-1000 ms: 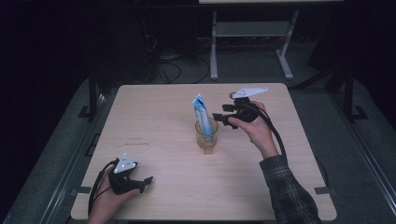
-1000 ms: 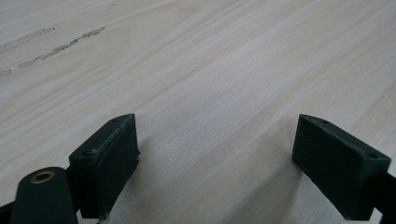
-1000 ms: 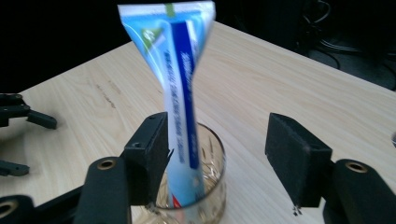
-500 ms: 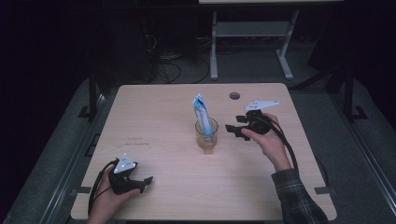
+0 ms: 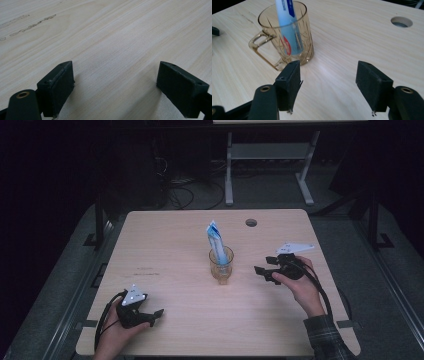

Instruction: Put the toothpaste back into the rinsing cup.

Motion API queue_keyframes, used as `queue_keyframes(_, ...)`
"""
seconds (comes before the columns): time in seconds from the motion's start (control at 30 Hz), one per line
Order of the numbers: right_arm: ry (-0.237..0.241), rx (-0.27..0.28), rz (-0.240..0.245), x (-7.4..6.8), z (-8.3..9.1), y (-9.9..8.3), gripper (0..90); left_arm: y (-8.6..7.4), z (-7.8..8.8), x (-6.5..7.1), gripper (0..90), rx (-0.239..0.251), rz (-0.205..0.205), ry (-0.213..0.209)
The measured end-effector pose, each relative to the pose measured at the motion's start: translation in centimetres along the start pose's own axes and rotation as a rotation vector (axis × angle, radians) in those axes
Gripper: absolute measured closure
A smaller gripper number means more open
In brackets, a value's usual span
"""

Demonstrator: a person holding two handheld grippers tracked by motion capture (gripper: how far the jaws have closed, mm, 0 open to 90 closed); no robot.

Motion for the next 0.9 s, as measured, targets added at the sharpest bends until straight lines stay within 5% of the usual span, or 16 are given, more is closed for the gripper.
queue_keyframes(0.9,-0.12,-0.086,-0.059,1.8,3.9,-9.3,30.8,0.0,0.0,0.0,13.4,0.0,-0.003,0.001)
Point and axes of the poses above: each handheld gripper's, and its own axes: z roughly backward along the jaws, y roughly out of its top, x roughly to its right, the point moved 5 cm from there along -z, roughly forward along the jaws, and after that the axes turned 1 degree about -z, right-handed, at the moved point
